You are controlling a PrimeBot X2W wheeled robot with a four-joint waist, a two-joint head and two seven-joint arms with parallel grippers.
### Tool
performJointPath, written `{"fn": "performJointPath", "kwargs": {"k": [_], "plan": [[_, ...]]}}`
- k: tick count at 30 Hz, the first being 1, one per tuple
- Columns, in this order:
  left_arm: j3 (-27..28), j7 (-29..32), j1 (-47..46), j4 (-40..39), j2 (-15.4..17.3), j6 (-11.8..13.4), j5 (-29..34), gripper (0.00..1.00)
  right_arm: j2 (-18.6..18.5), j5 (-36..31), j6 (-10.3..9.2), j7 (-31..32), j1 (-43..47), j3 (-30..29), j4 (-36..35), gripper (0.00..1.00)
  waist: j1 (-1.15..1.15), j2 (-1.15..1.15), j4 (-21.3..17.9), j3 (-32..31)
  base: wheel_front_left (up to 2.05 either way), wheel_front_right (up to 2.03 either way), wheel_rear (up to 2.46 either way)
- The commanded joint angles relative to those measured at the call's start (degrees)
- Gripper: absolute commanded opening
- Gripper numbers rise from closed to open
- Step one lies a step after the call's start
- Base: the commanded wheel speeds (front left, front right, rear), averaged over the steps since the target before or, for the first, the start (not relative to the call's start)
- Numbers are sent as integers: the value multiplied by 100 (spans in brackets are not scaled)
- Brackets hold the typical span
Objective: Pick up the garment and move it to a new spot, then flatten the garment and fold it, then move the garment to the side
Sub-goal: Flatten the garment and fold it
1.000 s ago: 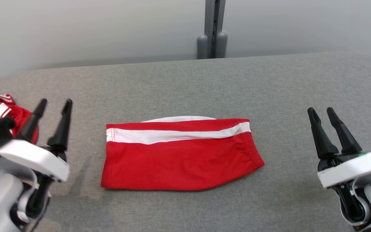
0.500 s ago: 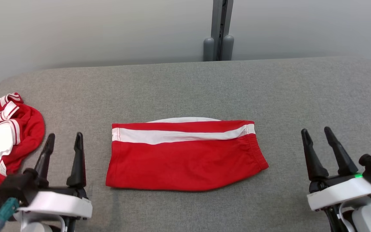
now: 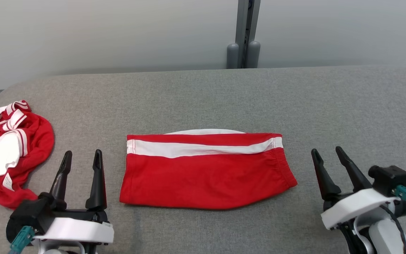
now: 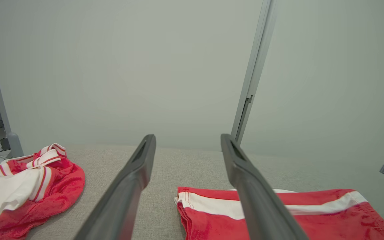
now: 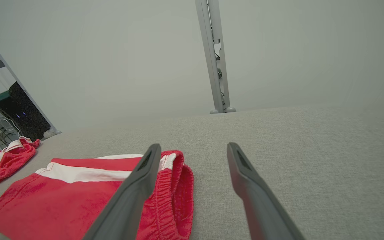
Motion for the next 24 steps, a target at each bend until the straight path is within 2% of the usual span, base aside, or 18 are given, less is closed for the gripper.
{"fn": "performJointPath", "kwargs": {"k": [1, 9, 24], "plan": [[81, -25, 4, 52, -88, -106, 98, 100, 81, -39, 1, 185, -256, 39, 230, 100, 0, 0, 30, 47, 0, 0, 0], [239, -19, -168, 331, -414, -482, 338, 100, 205, -112, 1, 877, -968, 166, 1413, 100, 0, 0, 396, 88, 0, 0, 0], [327, -19, -329, 613, -690, -850, 561, 100, 347, 36, 1, 1079, -1457, -130, 2891, 100, 0, 0, 824, 237, 0, 0, 0]]}}
